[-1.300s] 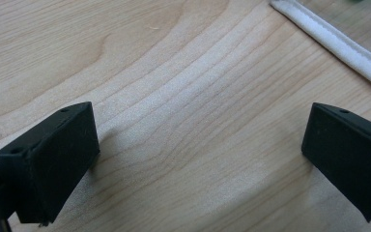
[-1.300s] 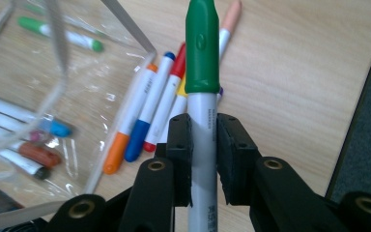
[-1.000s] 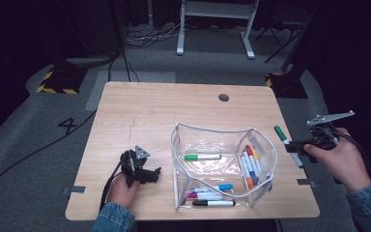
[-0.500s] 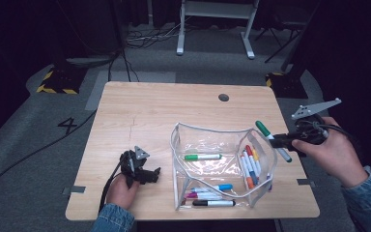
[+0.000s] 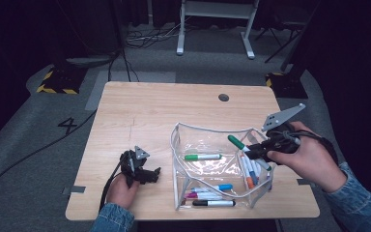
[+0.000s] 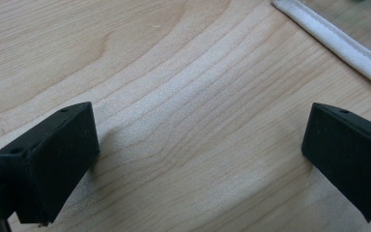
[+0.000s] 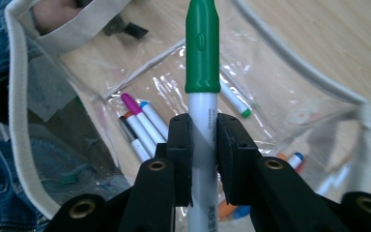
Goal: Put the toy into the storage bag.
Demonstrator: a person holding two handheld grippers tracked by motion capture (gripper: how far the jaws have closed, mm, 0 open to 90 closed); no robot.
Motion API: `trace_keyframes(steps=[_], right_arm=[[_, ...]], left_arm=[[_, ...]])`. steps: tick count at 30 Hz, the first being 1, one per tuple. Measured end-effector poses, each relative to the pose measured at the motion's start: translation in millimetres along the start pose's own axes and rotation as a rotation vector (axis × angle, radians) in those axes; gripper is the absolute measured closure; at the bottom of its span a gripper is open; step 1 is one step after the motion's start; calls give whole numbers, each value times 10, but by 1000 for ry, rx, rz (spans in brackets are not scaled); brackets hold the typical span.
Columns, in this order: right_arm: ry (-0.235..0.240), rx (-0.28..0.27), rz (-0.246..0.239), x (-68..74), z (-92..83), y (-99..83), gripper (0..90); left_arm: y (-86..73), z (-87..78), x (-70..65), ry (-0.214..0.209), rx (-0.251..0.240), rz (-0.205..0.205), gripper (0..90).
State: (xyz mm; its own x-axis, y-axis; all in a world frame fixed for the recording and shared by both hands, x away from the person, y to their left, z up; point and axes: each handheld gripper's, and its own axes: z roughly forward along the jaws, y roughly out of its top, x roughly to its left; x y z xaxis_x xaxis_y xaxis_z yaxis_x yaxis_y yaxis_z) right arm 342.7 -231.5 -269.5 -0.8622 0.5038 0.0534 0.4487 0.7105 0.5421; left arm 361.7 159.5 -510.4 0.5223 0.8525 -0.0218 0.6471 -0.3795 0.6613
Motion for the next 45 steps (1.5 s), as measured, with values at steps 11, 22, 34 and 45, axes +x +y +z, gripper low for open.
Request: trace_keyframes(steps=[11,22,34,45], right_arm=[[93,96,-108,235,372,148,774],[149,200,-189,383,717,254,774],[172,305,-245,467,1023,336,774],[200,406,-296,525,1330,294,774]], left_arm=[[0,0,0,0,0,-1,0],[0,0,0,0,0,0,0],[0,0,0,0,0,0,0],[0,0,0,0,0,0,0]])
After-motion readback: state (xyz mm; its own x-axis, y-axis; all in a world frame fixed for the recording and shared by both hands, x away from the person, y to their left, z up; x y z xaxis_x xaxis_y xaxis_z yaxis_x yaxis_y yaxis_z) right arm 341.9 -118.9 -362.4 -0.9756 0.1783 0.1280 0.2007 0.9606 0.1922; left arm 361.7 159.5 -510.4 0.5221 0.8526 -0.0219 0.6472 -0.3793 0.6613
